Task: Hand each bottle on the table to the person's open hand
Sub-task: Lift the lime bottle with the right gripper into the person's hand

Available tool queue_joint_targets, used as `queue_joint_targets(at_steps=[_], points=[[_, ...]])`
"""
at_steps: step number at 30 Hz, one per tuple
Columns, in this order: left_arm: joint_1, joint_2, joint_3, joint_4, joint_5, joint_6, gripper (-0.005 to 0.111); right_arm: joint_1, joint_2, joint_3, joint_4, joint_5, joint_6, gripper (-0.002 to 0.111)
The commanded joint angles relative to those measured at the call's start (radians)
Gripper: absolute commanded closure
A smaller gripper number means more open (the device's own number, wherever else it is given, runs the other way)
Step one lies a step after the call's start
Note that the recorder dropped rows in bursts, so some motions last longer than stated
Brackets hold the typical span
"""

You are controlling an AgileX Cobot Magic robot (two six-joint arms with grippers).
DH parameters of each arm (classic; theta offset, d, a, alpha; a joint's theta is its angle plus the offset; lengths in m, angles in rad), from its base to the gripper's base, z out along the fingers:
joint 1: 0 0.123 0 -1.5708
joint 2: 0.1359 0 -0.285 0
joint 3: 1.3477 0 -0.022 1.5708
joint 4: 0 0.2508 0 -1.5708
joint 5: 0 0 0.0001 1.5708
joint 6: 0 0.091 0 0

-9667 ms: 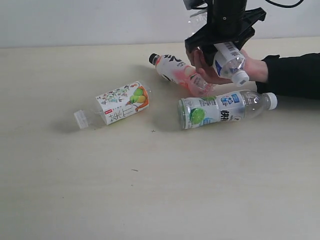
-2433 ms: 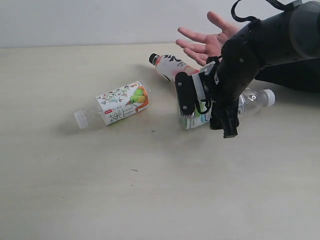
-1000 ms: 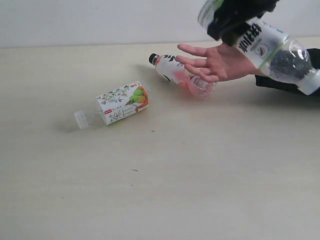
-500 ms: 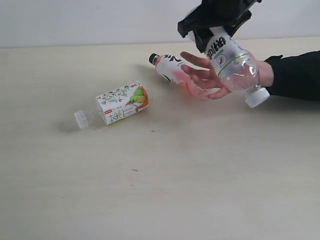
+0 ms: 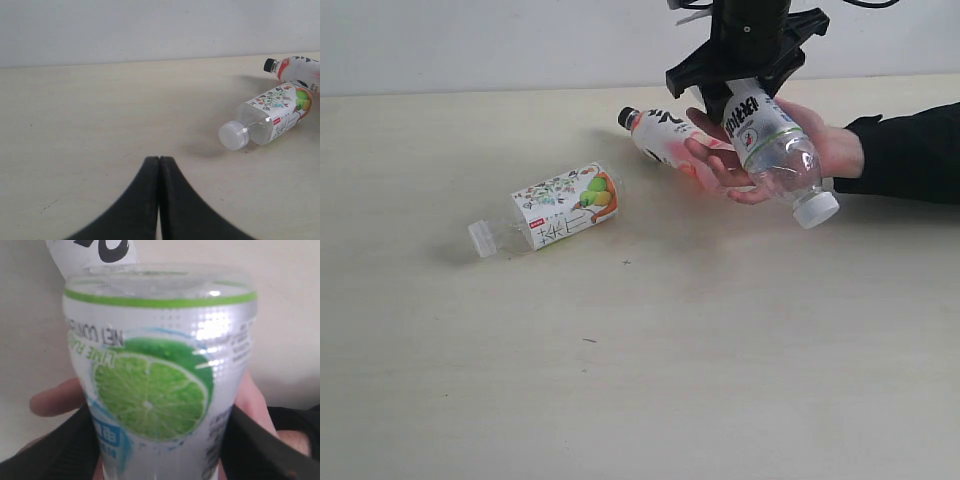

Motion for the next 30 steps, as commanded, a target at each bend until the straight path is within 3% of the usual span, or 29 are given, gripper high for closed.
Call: queue_joint_targets(at_steps=[1, 16, 19, 30], points=[[0.003, -0.005, 0.003, 0.005, -0.007, -0.004, 0.104, -0.006, 0.001, -0.009, -0.05, 0.002, 0.004, 0.091], [0.003, -0.005, 0.003, 0.005, -0.007, -0.004, 0.104, -0.004, 0.001, -0.009, -0.068, 0.002, -0.005, 0.022], [0.003, -0.005, 0.003, 0.005, -0.007, -0.004, 0.104, -0.004, 0.001, -0.009, -0.068, 0.002, -0.005, 0.017], [0.003, -0.005, 0.003, 0.005, -0.007, -0.004, 0.104, -0.004, -0.025, -0.009, -0.07, 0.002, -0.022, 0.017]])
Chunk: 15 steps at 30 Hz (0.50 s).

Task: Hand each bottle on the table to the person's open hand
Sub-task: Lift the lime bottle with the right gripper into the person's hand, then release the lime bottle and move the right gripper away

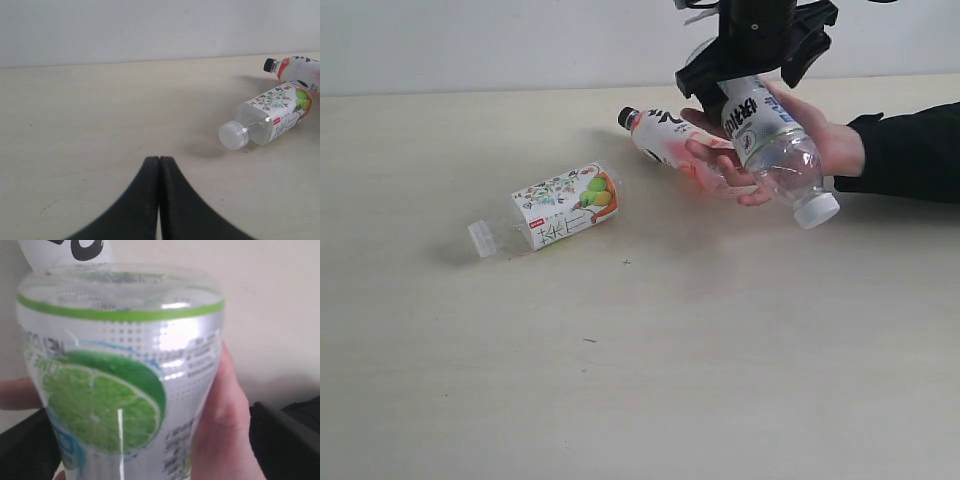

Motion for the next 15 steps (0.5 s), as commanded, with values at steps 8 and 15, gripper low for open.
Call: queue_joint_targets(at_steps=[8, 15], points=[[0.003, -0.005, 0.003, 0.005, -0.007, -0.004, 0.104, -0.004, -0.067, -0.009, -0.005, -0.001, -0.018, 0.017], [0.003, -0.005, 0.003, 0.005, -0.007, -0.004, 0.104, -0.004, -0.131, -0.009, -0.003, -0.001, -0.018, 0.017]])
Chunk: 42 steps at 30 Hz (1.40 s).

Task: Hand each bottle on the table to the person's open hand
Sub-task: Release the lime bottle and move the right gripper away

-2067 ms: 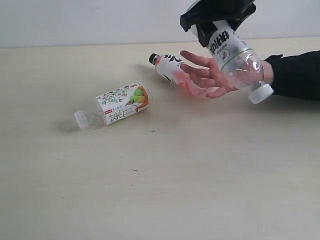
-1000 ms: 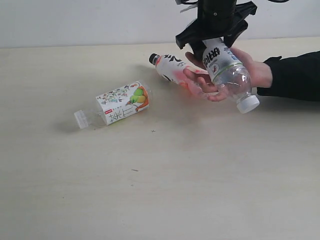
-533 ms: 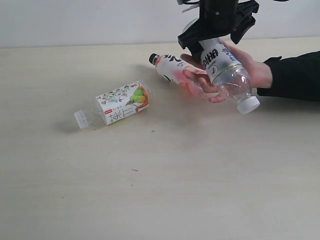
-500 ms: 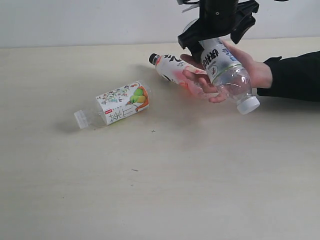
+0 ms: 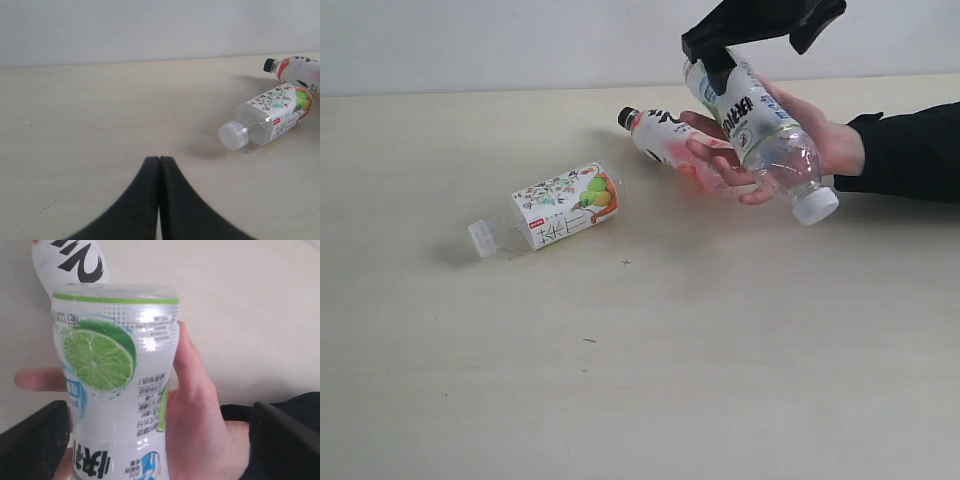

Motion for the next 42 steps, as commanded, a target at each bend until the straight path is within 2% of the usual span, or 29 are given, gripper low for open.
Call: queue_joint_targets(at_steps=[1, 7, 12, 17, 21, 25, 30, 36, 42], points=[[0.003, -0.005, 0.003, 0.005, -0.007, -0.004, 0.104, -0.004, -0.053, -0.009, -0.003, -0.003, -0.005, 0.017], [0.003, -0.005, 0.003, 0.005, -0.007, -0.004, 0.104, -0.004, -0.126, -0.009, 0.015, -0.003, -0.001, 0.017], [0.003, -0.005, 0.003, 0.005, -0.007, -0.004, 0.104, -0.004, -0.208, 0.042, 0.083, -0.003, -0.035, 0.026], [0.003, -0.005, 0.003, 0.005, -0.007, -0.004, 0.104, -0.004, -0.331, 0.188, 0.123, -0.066, -0.084, 0.053], [0.003, -0.005, 0.003, 0.005, -0.007, -0.004, 0.104, -0.004, -0.47, 0.353, 0.135, -0.185, -0.084, 0.083], [0.003, -0.005, 0.003, 0.005, -0.007, -0.004, 0.104, -0.004, -0.644, 0.572, 0.299, -0.336, -0.221, 0.108], [0.003, -0.005, 0.003, 0.005, -0.007, -0.004, 0.104, -0.004, -0.847, 0.887, 0.439, -0.572, -0.427, 0.108], [0.003, -0.005, 0.003, 0.005, -0.007, -0.004, 0.104, -0.004, -1.035, 1.219, 0.427, -0.927, -0.447, 0.108], [0.003, -0.005, 0.003, 0.005, -0.007, -0.004, 0.104, -0.004, -1.118, 1.407, 0.418, -1.107, -0.451, 0.108]])
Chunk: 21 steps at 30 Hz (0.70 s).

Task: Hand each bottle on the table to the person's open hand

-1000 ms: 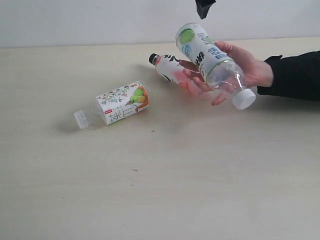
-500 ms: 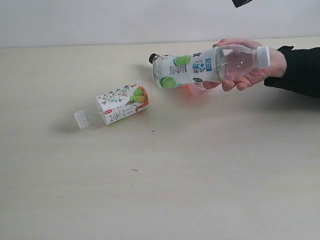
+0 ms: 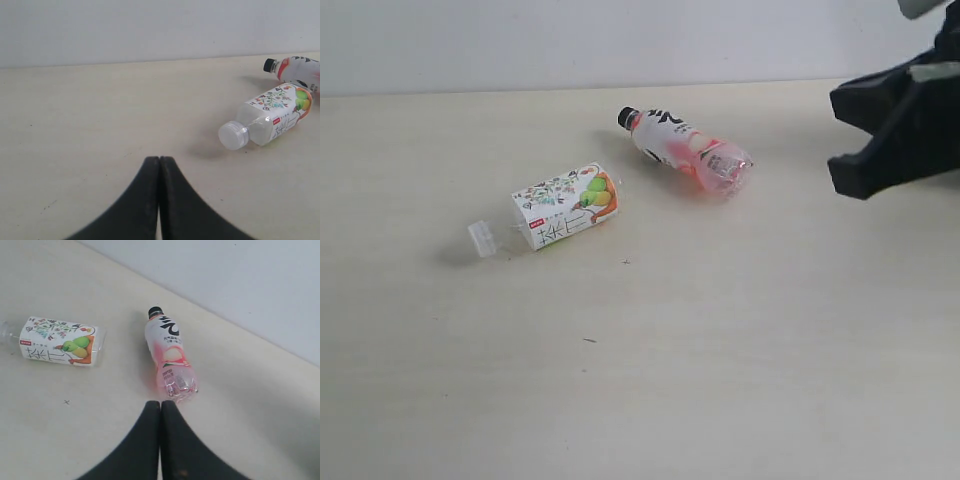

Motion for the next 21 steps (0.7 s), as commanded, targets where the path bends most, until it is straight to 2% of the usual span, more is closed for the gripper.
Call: queue_joint_targets(at_steps=[1, 8, 16, 21], points=[[0.003, -0.005, 0.003, 0.005, -0.007, -0.004, 0.104, -0.004, -0.043, 0.1, -0.007, -0.127, -0.012, 0.108], [0.003, -0.005, 0.003, 0.005, -0.007, -0.004, 0.104, -0.004, -0.115, 0.125, -0.005, -0.158, 0.007, 0.108], [0.003, -0.005, 0.003, 0.005, -0.007, -0.004, 0.104, -0.004, -0.313, 0.146, -0.003, -0.148, 0.026, 0.108], [0.003, -0.005, 0.003, 0.005, -0.007, -0.004, 0.104, -0.004, -0.409, 0.278, -0.002, -0.29, 0.088, 0.108]])
